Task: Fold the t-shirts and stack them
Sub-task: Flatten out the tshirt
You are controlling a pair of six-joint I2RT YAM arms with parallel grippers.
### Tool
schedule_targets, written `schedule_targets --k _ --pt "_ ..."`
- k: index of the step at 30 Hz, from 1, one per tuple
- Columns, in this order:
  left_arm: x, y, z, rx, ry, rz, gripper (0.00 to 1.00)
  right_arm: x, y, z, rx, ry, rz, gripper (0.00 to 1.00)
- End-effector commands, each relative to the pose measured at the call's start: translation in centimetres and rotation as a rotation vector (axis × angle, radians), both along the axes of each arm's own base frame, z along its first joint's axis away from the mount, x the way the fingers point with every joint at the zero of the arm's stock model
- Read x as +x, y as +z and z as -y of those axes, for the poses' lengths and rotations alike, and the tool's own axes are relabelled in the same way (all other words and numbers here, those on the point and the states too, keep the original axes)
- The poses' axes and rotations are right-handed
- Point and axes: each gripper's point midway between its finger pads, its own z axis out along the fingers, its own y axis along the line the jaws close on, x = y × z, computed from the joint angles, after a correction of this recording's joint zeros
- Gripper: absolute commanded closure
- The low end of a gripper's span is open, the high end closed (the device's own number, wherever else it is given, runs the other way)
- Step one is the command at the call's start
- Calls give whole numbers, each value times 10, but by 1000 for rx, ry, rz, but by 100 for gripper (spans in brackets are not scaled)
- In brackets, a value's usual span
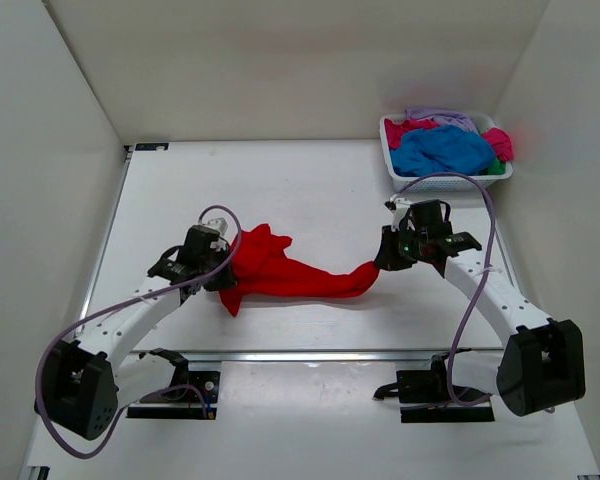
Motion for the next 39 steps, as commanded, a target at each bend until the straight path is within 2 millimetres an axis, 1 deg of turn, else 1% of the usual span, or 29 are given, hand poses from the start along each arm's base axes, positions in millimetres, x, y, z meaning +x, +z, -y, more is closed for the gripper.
schedule_targets --k 1,2,4,5,6,8,9,11,12,14,15,16,18,19,21,22,23,24,25,26,27,28,30,33,34,35,36,38,39 --pt "20 37 -3 8 15 93 100 11 12 -2 16 1 47 100" --pt "22 43 -9 4 30 94 100 12 12 -1 14 1 47 100" --pt "39 86 -16 -23 52 179 100 15 13 5 -4 -6 53 100" --pt "42 98 -22 -19 51 198 100 15 14 8 -4 -13 48 100" --pt "53 126 -29 -30 76 260 100 16 14 14 -19 -18 46 100" --pt "65 176 -31 -37 60 394 100 27 32 22 -22 -38 86 100" --pt "68 207 -31 -48 61 488 100 34 45 26 -23 -50 115 100" --pt "73 266 -39 -76 106 653 100 46 84 32 -4 -75 186 100" --pt "75 283 -40 -85 121 698 100 49 95 36 -2 -89 207 99" --pt "72 328 -42 -121 142 803 100 60 148 37 24 -103 330 100" --pt "73 340 -51 -109 183 836 100 58 162 35 33 -108 363 100" --pt "74 361 -52 -116 193 873 100 61 199 32 64 -118 448 100" --pt "72 407 -53 -120 201 958 100 60 249 30 91 -126 567 100" --pt "70 420 -55 -119 211 985 100 57 268 27 103 -124 619 100" --pt "61 469 -64 -111 224 1085 100 45 317 23 156 -114 757 99" --pt "60 478 -66 -96 232 1098 100 41 329 25 165 -116 801 99" --pt "54 507 -71 -99 251 1150 100 34 355 30 190 -129 875 100" --pt "46 532 -73 -95 246 1190 100 28 370 31 217 -133 916 100" --pt "47 530 -73 -72 249 1157 100 23 378 34 237 -128 929 100" --pt "42 551 -69 -88 234 1194 100 22 385 42 249 -124 933 100" --pt "37 562 -70 -76 258 1216 100 18 391 41 268 -88 936 100" --pt "33 566 -63 -91 229 1227 100 17 395 44 266 -90 948 100" --pt "25 579 -74 -91 264 1271 100 2 411 37 276 -66 1022 100" --pt "-3 604 -87 -127 310 1345 100 -32 450 33 309 -24 1137 100" --pt "-20 618 -92 -145 315 1393 100 -43 463 32 312 -5 1166 100" --pt "-24 621 -90 -168 308 1402 100 -45 467 31 315 -1 1175 100" --pt "-37 630 -93 -188 305 1435 100 -57 477 27 331 23 1203 100" --pt "-58 642 -97 -230 299 1481 100 -62 484 26 355 31 1209 100" --pt "-57 642 -94 -241 291 1479 100 -63 484 23 365 50 1204 99"
